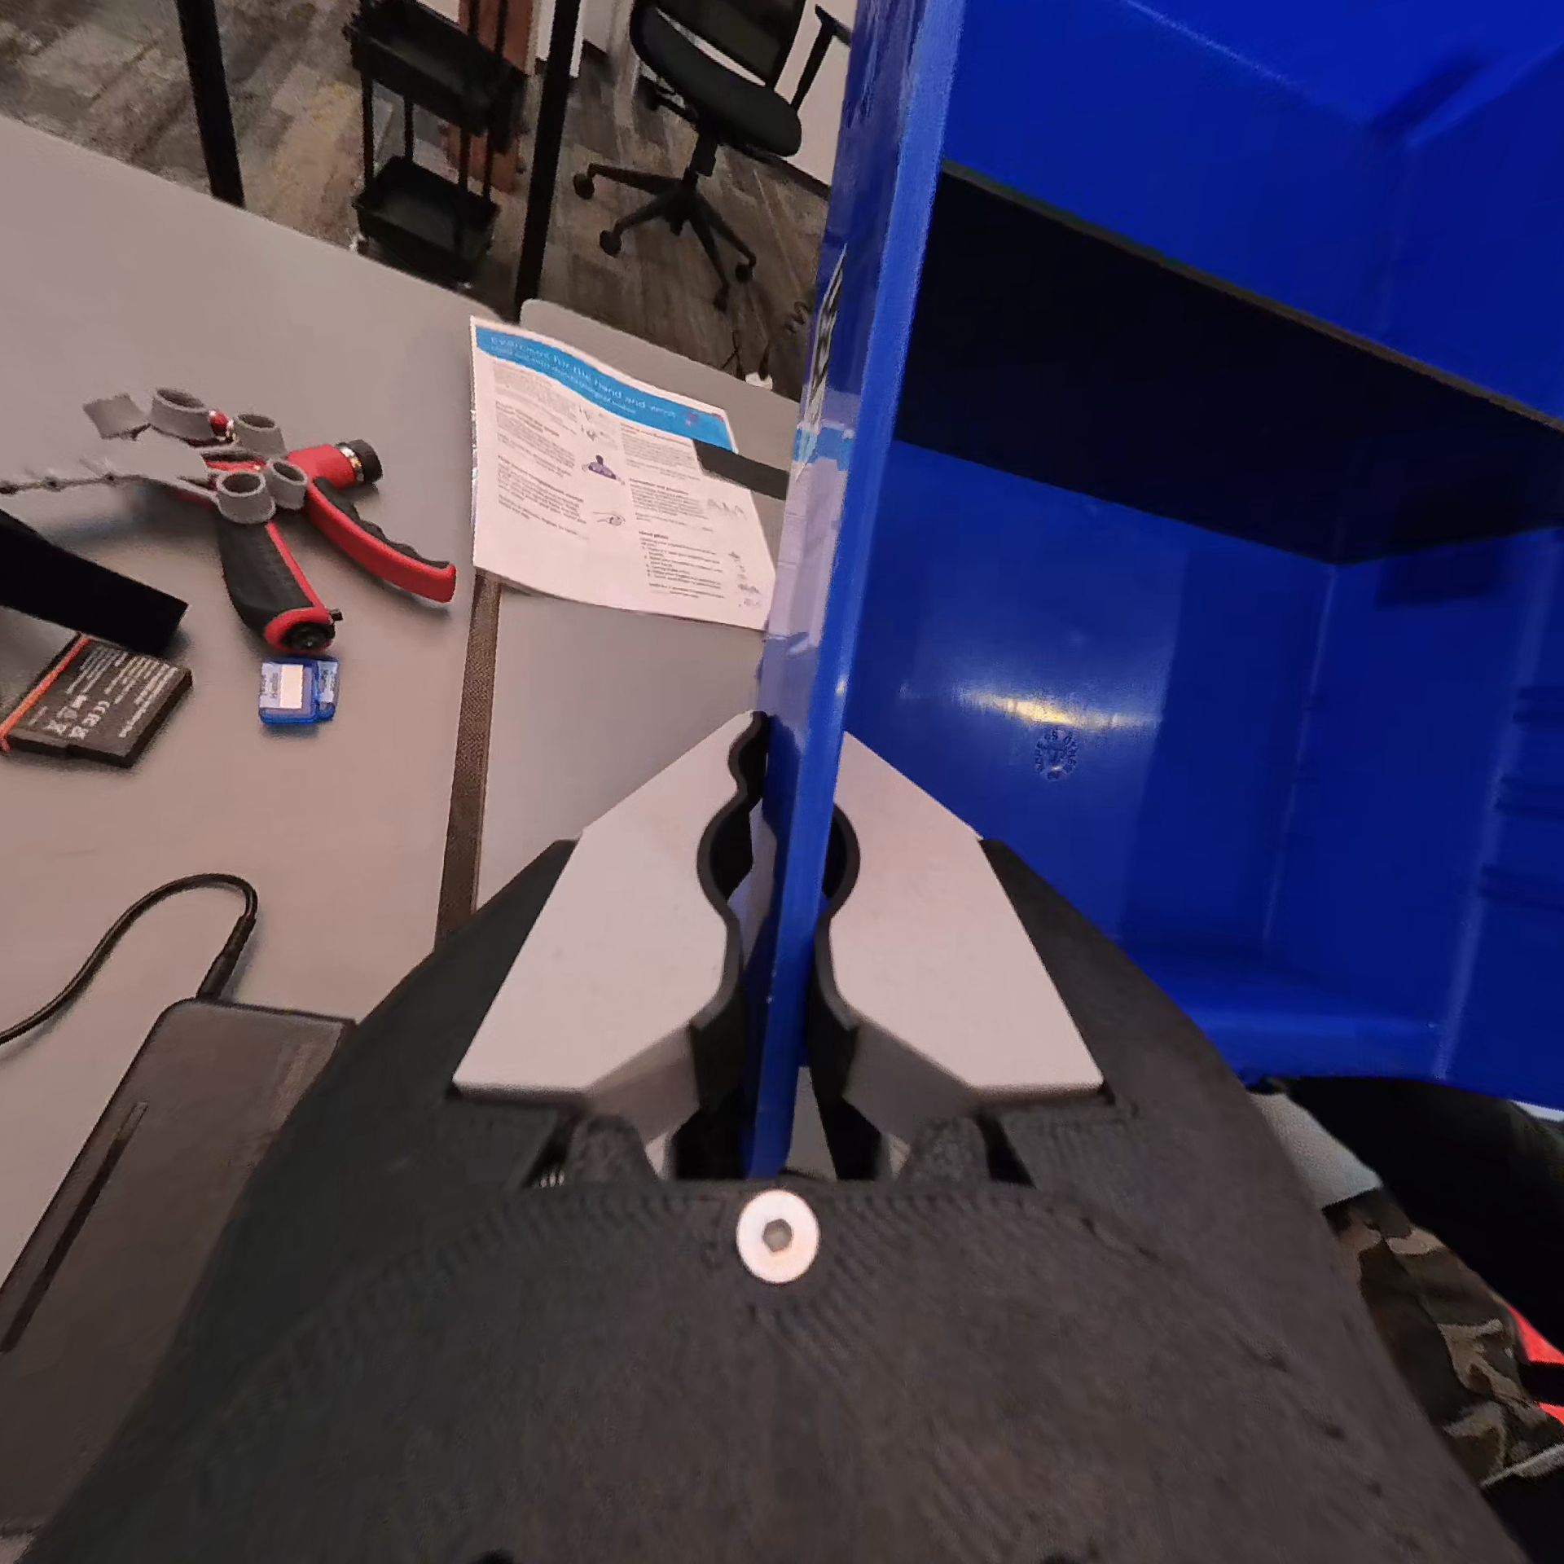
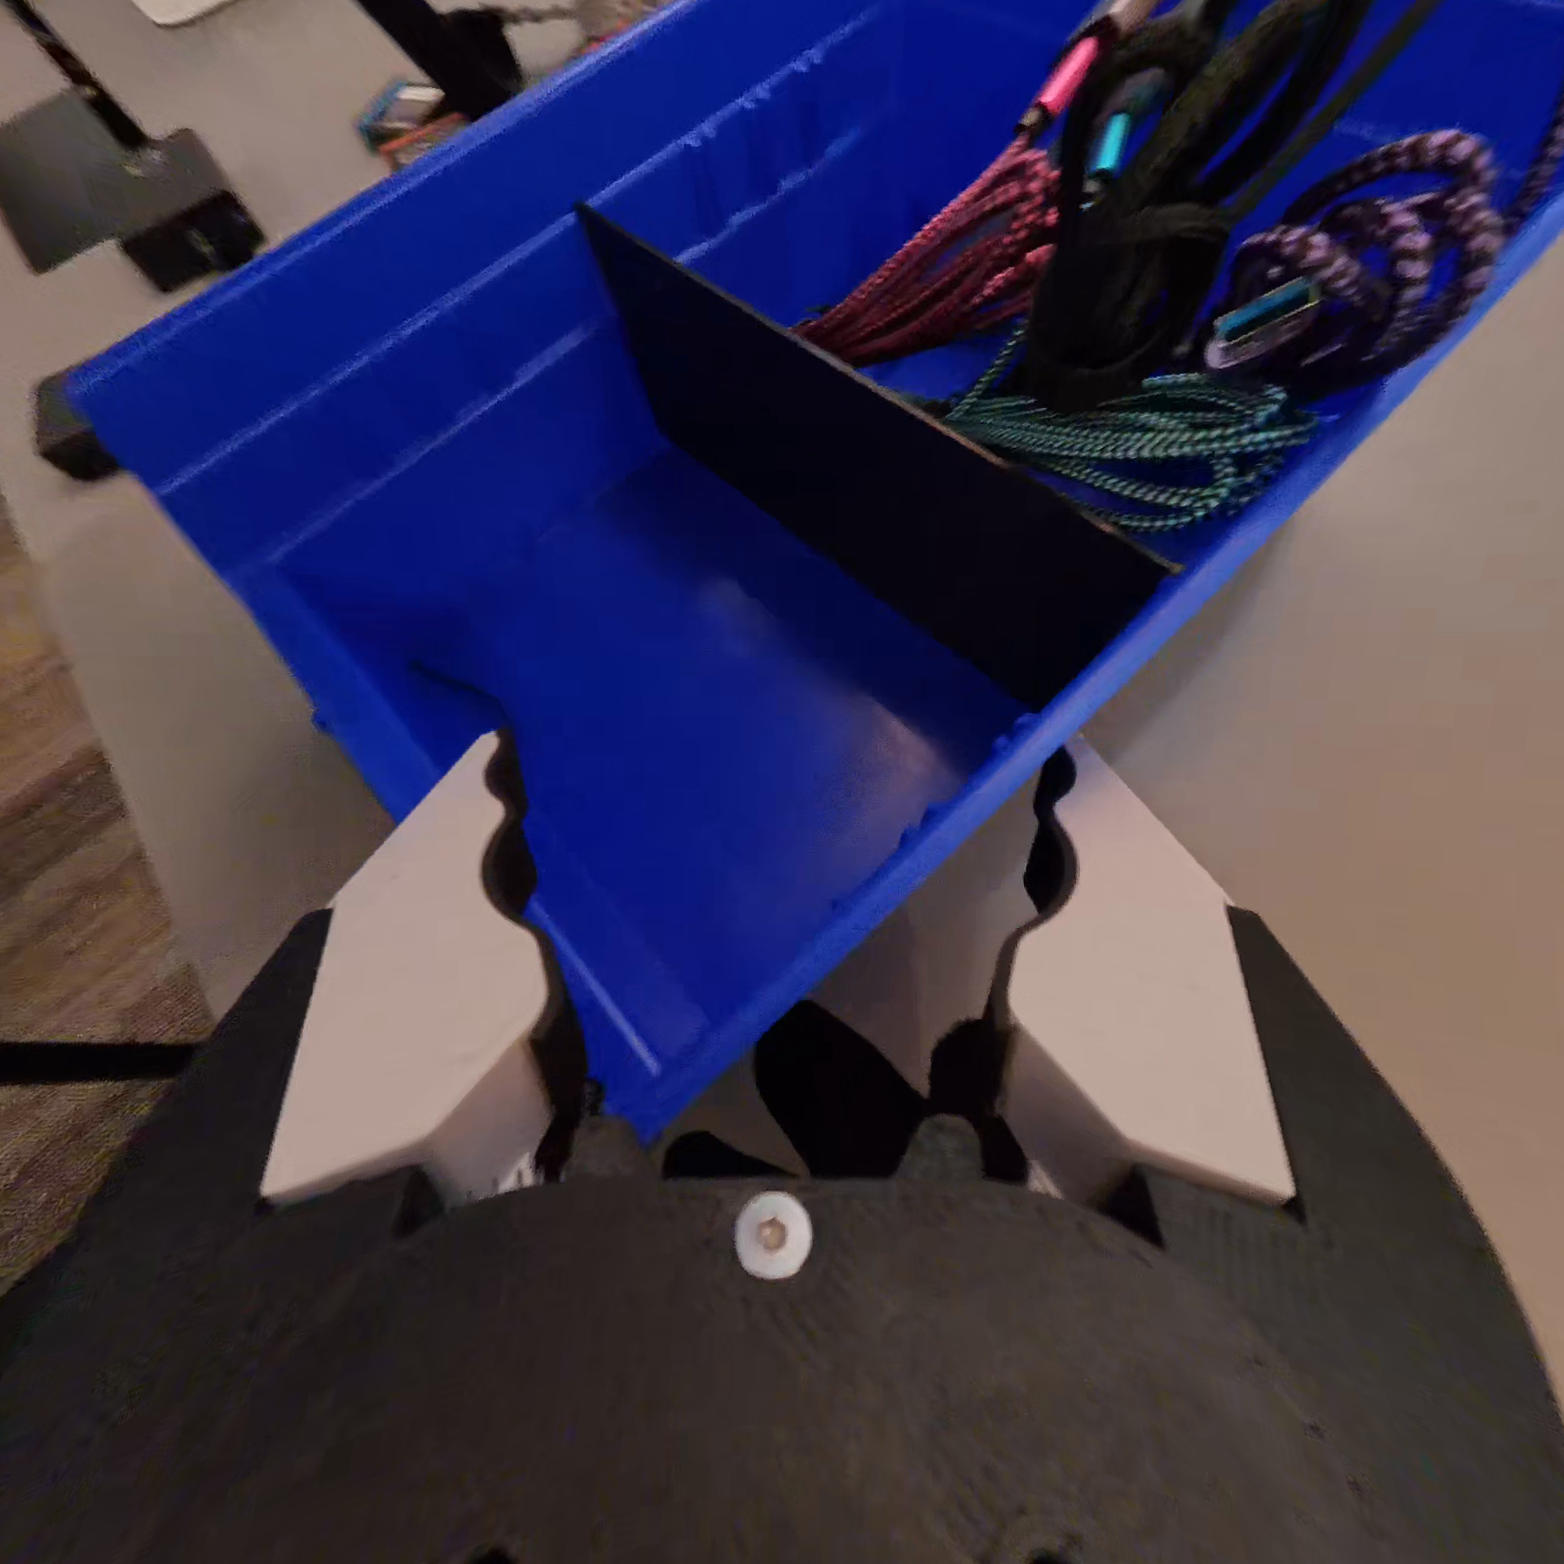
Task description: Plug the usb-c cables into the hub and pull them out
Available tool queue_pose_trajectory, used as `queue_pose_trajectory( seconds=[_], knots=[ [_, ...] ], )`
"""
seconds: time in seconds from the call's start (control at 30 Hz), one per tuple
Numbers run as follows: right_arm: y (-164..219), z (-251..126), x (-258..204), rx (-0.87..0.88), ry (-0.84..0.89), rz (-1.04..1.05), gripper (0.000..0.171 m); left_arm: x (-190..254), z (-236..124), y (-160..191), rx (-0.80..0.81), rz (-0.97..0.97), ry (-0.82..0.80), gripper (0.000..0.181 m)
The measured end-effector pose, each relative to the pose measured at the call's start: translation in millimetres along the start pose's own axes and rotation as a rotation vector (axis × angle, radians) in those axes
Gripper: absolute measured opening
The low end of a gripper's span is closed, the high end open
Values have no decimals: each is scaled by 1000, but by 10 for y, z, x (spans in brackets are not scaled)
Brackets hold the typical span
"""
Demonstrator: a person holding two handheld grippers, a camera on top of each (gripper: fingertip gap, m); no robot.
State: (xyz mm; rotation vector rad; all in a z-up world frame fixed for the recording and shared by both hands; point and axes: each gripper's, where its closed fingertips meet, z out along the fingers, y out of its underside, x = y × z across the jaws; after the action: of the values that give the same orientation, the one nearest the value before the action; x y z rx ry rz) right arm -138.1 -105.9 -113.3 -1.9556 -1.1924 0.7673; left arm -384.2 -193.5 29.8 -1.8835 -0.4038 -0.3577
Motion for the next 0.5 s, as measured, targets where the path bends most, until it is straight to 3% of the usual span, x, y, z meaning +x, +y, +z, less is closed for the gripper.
queue_pose_trajectory(
  seconds=[0.13,0.23,0.37,0.5],
  knots=[
    [-75,22,-268,-2,-159,89,123,278,18,-80,-5,52,28,3],
    [-260,-370,-132,92,-209,119,114,661,93,-133,-19,123,63,2],
    [-496,-1368,449,294,-164,149,105,1529,439,-26,-71,196,173,2],
    [-717,-2778,1174,649,-106,266,101,2640,1003,387,-143,294,277,3]
  ],
)
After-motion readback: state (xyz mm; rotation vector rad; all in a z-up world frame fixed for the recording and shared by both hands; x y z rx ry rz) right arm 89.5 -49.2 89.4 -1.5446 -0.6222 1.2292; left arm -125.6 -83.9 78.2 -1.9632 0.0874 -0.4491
